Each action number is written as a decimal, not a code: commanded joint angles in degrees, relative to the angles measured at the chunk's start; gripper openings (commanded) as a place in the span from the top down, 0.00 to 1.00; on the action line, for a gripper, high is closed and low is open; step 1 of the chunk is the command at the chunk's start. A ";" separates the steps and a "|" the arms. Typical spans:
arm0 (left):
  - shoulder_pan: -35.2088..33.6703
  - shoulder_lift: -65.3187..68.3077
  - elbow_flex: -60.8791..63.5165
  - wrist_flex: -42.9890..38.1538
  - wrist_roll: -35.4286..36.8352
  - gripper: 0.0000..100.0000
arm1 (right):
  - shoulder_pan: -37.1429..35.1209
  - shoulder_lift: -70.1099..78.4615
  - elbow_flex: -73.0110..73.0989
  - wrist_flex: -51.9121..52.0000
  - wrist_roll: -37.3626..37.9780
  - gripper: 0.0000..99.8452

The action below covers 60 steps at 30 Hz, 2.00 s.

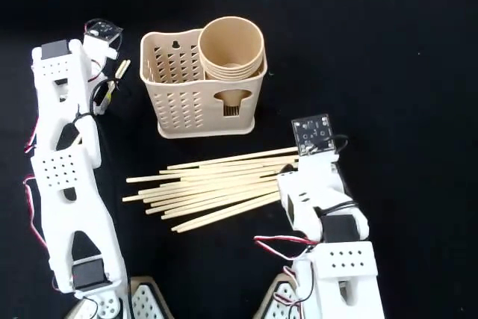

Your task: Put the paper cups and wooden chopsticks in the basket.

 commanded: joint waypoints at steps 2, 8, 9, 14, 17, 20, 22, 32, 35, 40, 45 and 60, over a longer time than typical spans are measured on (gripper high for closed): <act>-1.98 -3.43 -6.73 8.70 -0.70 0.97 | -0.62 -0.57 -0.13 -1.32 -0.35 0.87; -6.73 -10.46 -11.38 9.32 2.73 0.97 | -0.62 -0.57 0.31 -1.32 -0.53 0.87; -7.60 -11.87 -11.03 9.32 3.16 0.97 | -0.62 -0.57 0.31 -1.32 -0.53 0.87; -10.86 -18.90 -6.90 9.32 5.45 0.97 | -0.62 -0.57 0.31 -1.32 -0.53 0.87; -11.21 -23.30 -4.70 9.32 6.07 0.97 | -0.62 -0.57 0.31 -1.32 -0.53 0.87; -10.59 -28.48 -4.26 9.32 10.64 0.97 | -0.62 -0.57 0.31 -1.32 -0.53 0.87; -9.27 -32.70 -4.26 9.32 13.80 0.97 | -0.62 -0.57 0.40 -1.32 -0.53 0.87; 2.77 -52.04 -4.62 9.23 29.10 0.97 | -0.62 -0.57 0.66 -1.93 -0.53 0.87; 8.22 -55.38 -4.79 8.44 34.46 0.97 | -0.62 -0.57 0.84 -2.29 -0.53 0.87; 16.22 -57.41 -4.70 2.55 41.76 0.97 | -0.62 -0.57 1.27 -2.46 -0.53 0.87; 22.11 -56.79 -4.00 -4.13 46.68 0.97 | -0.62 -0.57 1.36 -2.46 -0.53 0.87; 27.56 -47.56 -2.68 -13.36 50.73 0.97 | -0.62 -0.57 1.19 -2.37 -0.26 0.87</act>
